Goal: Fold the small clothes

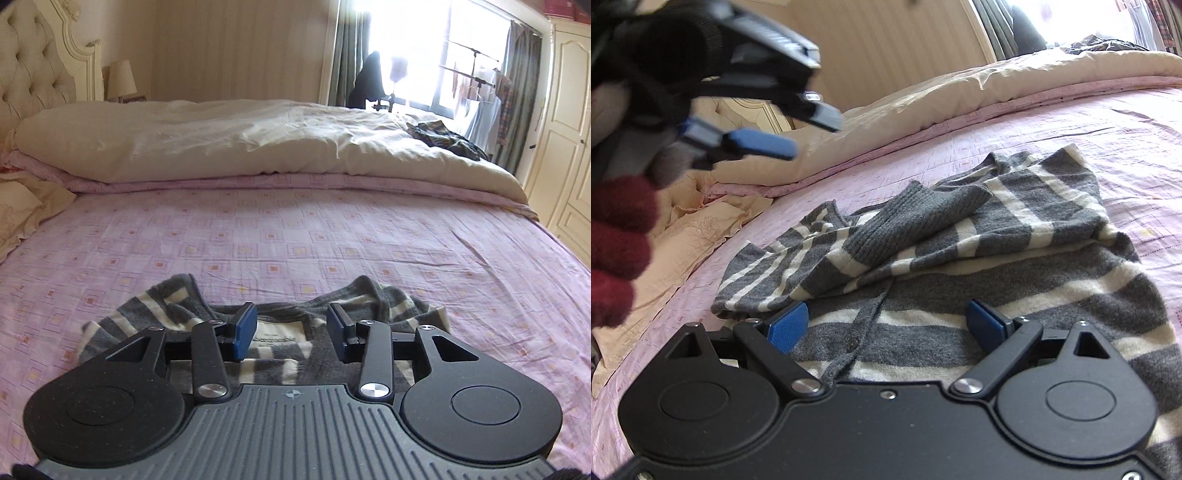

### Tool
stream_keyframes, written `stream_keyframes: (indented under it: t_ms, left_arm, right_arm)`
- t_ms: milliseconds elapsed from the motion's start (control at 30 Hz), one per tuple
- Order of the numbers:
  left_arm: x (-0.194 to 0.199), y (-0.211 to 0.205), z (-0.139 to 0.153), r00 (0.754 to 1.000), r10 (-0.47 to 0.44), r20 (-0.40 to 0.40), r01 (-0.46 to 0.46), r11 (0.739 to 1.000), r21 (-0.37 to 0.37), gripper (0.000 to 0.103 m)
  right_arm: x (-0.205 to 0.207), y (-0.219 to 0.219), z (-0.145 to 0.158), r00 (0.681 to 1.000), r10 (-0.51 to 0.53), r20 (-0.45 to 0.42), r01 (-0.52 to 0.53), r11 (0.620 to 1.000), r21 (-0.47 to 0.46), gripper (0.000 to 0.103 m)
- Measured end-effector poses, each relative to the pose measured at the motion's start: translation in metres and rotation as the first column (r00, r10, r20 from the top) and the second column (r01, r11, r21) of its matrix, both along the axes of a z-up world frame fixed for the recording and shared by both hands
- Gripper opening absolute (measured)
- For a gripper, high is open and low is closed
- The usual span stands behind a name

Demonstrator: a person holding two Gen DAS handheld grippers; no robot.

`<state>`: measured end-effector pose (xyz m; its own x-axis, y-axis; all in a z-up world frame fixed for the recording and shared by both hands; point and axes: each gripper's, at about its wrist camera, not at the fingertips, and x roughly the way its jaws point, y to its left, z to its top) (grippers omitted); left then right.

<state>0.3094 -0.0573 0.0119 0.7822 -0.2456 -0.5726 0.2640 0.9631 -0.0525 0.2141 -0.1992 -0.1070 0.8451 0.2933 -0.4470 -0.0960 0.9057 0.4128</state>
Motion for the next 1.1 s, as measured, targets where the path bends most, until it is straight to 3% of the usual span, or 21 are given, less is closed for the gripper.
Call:
stream_keyframes:
  t_ms: [67,233,467,600,767,900,967,1100]
  left_arm:
    - [-0.012,0.02,-0.002,0.999,0.038,0.028,-0.039,0.999,0.03,0.054]
    - [-0.031,0.075,-0.037,0.989,0.147,0.004,-0.147,0.982,0.12,0.054]
    - [-0.045,0.127,-0.087,0.962,0.248,-0.113,-0.239,0.967,0.09,0.054]
    - [-0.056,0.13,-0.099,0.968,0.243,-0.055,-0.238,0.967,0.088,0.056]
    - [-0.066,0.13,-0.104,0.966,0.258,-0.007,-0.257,0.964,0.068,0.057]
    - [-0.069,0.134,-0.106,0.964,0.264,-0.006,-0.264,0.964,0.045,0.058]
    - [-0.069,0.133,-0.107,0.964,0.264,-0.003,-0.264,0.963,0.057,0.059]
    - [-0.068,0.135,-0.108,0.964,0.264,-0.009,-0.264,0.964,0.038,0.059]
  right_arm:
    - [0.0,0.0,0.0,1.0,0.0,0.0,0.0,1.0,0.004,0.094]
    - [0.001,0.001,0.0,1.0,0.0,0.0,0.0,1.0,0.006,0.094]
    - [0.003,0.001,0.0,1.0,0.0,-0.001,0.0,1.0,0.004,0.094]
    - [0.003,-0.001,0.008,1.0,0.011,-0.02,-0.011,1.0,0.008,0.093]
    - [0.005,0.009,0.044,0.997,-0.032,0.071,0.038,0.996,-0.084,0.093]
    - [0.05,0.038,0.063,0.997,-0.027,0.07,0.043,0.972,-0.233,0.092]
    - [0.075,0.046,0.058,0.999,-0.029,0.018,0.032,0.966,-0.256,0.07]
    - [0.091,0.044,0.039,0.995,-0.061,-0.078,0.033,0.945,-0.327,0.052]
